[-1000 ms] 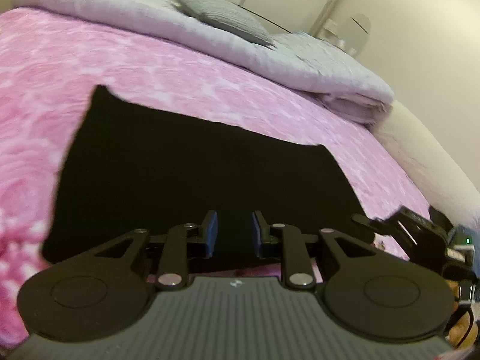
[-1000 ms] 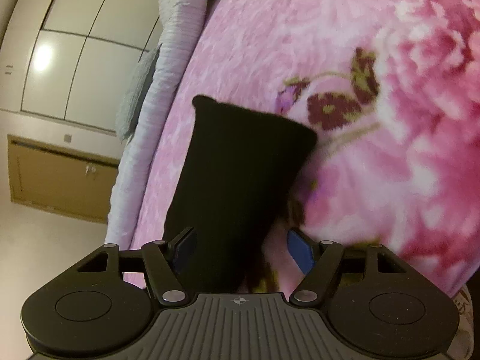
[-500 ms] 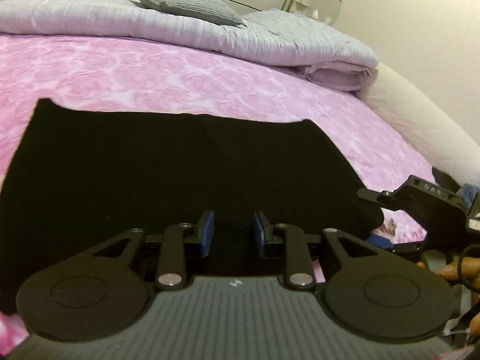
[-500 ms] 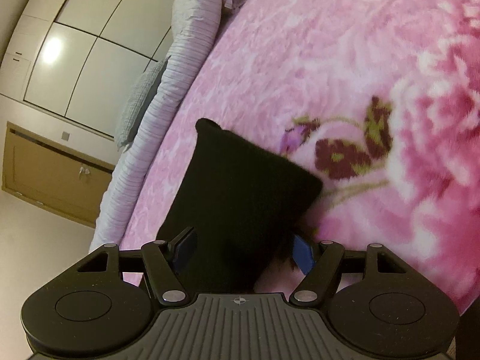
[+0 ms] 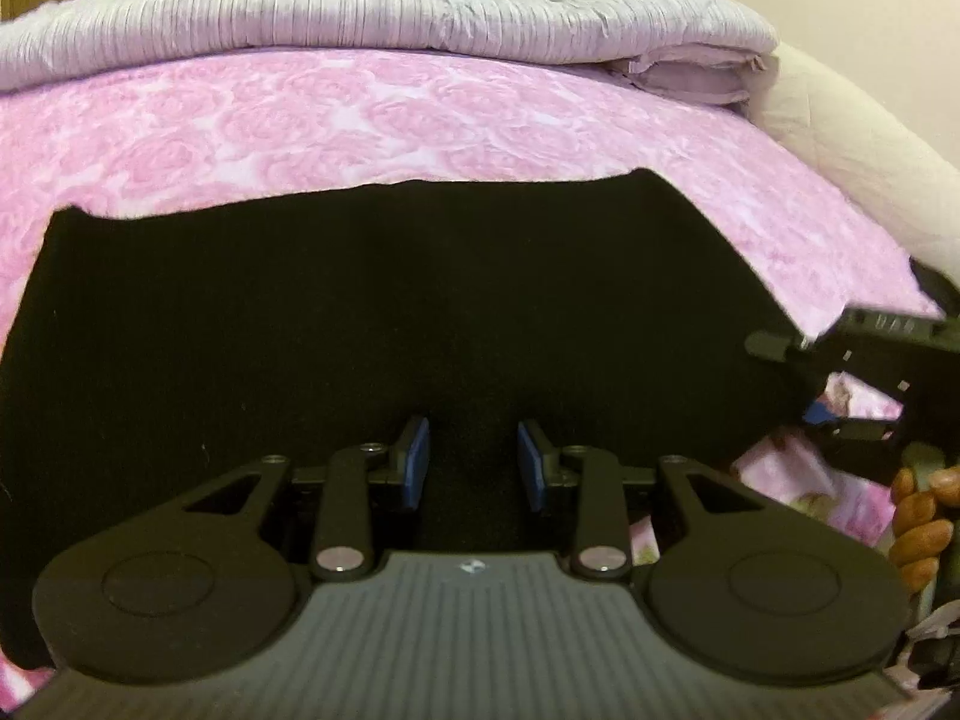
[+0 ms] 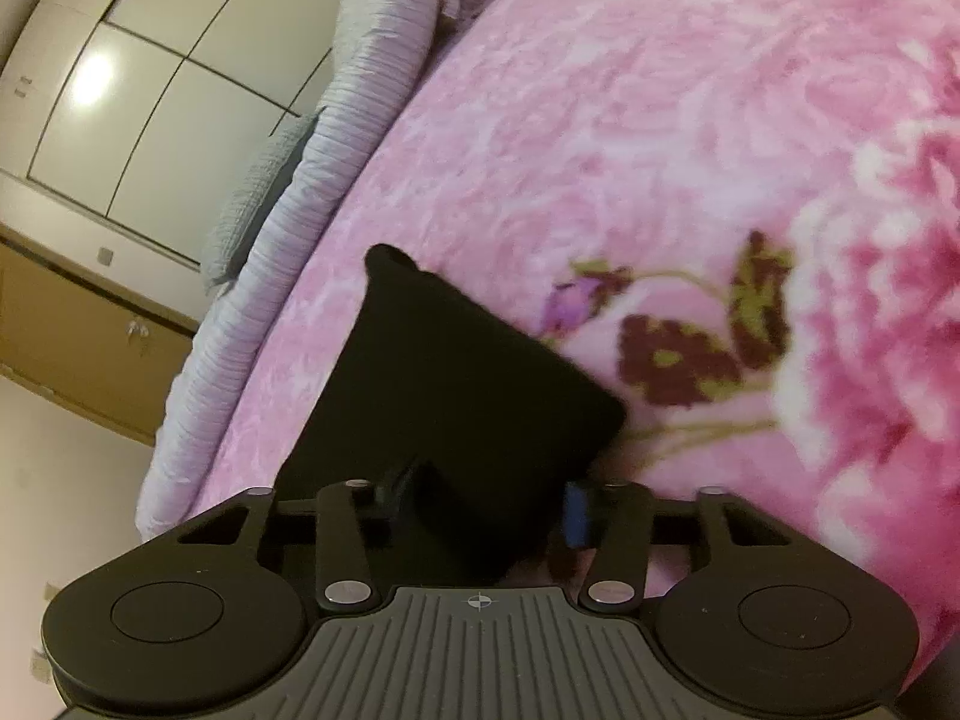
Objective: Fold clothes
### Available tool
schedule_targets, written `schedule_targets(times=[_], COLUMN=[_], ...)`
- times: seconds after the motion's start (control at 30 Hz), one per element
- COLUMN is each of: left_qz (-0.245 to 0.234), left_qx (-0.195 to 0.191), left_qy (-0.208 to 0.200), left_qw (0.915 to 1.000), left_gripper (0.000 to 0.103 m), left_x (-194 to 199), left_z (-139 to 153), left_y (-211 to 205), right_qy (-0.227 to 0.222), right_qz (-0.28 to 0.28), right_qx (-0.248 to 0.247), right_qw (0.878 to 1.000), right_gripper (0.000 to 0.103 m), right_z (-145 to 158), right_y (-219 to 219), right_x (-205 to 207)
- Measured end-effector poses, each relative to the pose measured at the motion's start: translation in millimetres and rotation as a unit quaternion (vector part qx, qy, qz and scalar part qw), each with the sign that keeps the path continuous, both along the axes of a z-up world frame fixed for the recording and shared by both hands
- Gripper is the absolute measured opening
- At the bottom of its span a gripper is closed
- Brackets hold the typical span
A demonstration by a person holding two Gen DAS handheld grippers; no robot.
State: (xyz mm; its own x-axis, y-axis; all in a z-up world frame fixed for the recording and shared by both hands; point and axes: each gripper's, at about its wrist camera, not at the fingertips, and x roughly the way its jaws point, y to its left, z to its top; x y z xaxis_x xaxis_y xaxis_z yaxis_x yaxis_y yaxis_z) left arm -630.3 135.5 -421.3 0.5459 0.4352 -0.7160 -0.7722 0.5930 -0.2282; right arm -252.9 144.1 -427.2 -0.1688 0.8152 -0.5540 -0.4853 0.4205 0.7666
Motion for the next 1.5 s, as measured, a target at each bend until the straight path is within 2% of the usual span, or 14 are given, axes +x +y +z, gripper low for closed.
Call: schedule_targets(times=[0.17, 0.27, 0.37, 0.43, 0.6, 0.73, 0.87, 0.93, 1.0, 1.07, 1.17, 1.27, 1.4, 1.5], left_qz=[0.09, 0.149, 0.183, 0.196, 0.222, 0.23, 0.238, 0.243, 0.239, 0.234, 0.223, 0.226, 0.229, 0.225], left_qx=[-0.071, -0.069, -0.093, -0.111, -0.145, -0.151, -0.164, -0.178, -0.188, -0.199, -0.225, -0.247, -0.254, -0.264], left_qy=[-0.102, -0.136, -0.189, -0.22, -0.27, -0.291, -0.31, -0.325, -0.34, -0.353, -0.373, -0.376, -0.375, -0.381], left_qw=[0.9881, 0.977, 0.9602, 0.949, 0.9257, 0.9165, 0.9057, 0.8962, 0.8897, 0.8837, 0.8721, 0.8642, 0.8617, 0.8569], left_gripper=[0.02, 0.02, 0.02, 0.02, 0.02, 0.02, 0.021, 0.022, 0.025, 0.029, 0.033, 0.033, 0.033, 0.033], left_x=[-64, -114, -156, -174, -200, -207, -212, -212, -210, -206, -195, -182, -171, -164], left_z=[11, 17, 16, 11, -10, -13, -16, -17, -17, -18, -25, -36, -45, -49], left_y=[12, 10, 10, 10, 7, 1, 1, 3, 2, 4, 11, 22, 37, 48], right_qy=[0.038, -0.166, -0.395, -0.507, -0.602, -0.591, -0.578, -0.548, -0.501, -0.446, -0.344, -0.15, 0.059, 0.106], right_qz=[-0.003, 0.047, 0.123, 0.172, 0.307, 0.406, 0.436, 0.452, 0.449, 0.419, 0.323, 0.214, 0.157, 0.151], right_qx=[0.0, 0.036, 0.099, 0.145, 0.213, 0.187, 0.191, 0.192, 0.195, 0.193, 0.136, 0.053, 0.037, 0.018], right_qw=[0.999, 0.984, 0.905, 0.832, 0.706, 0.672, 0.663, 0.677, 0.714, 0.767, 0.871, 0.964, 0.985, 0.983], right_gripper=[0.015, 0.012, 0.012, 0.012, 0.012, 0.013, 0.043, 0.052, 0.052, 0.052, 0.052, 0.051, 0.051, 0.051], right_z=[6, 54, 91, 100, 73, 37, 31, 39, 54, 68, 79, 58, 23, 13], right_y=[5, 13, 9, 1, -23, -27, -33, -34, -37, -39, -20, 4, 21, 43], right_x=[9, -35, -116, -170, -262, -295, -295, -287, -266, -241, -183, -113, -74, -74])
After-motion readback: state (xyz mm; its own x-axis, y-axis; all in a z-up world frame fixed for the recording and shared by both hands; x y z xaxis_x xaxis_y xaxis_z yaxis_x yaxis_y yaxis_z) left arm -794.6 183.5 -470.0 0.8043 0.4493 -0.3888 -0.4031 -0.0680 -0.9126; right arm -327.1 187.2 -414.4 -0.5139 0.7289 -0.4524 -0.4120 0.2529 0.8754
